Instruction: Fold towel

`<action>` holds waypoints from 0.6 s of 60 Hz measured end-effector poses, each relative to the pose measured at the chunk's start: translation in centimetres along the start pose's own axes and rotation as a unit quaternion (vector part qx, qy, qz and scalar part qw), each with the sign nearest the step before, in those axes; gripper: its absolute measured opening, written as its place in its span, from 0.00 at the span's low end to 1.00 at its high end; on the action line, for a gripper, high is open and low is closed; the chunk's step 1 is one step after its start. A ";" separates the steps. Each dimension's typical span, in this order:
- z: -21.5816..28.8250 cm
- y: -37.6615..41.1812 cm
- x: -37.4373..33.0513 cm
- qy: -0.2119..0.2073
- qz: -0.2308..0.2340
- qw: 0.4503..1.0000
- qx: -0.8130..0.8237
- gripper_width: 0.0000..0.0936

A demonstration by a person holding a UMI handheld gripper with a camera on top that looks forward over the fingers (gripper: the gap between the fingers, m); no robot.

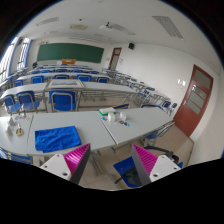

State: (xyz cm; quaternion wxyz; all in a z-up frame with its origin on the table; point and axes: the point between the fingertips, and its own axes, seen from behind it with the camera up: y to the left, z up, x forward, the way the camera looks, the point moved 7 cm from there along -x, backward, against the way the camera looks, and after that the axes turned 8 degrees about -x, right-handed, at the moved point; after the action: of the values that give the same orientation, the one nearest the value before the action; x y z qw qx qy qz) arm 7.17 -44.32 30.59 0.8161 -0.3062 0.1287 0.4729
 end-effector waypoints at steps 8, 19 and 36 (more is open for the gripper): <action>-2.5 1.2 0.3 0.017 0.018 1.000 -0.002 0.90; -7.3 9.4 1.0 0.044 0.107 0.993 -0.021 0.92; -5.2 29.5 4.7 0.005 0.305 0.951 -0.056 0.90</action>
State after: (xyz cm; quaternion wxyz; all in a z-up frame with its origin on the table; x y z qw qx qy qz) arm -15.09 -33.57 13.01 0.6141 -0.2999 0.1938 0.7038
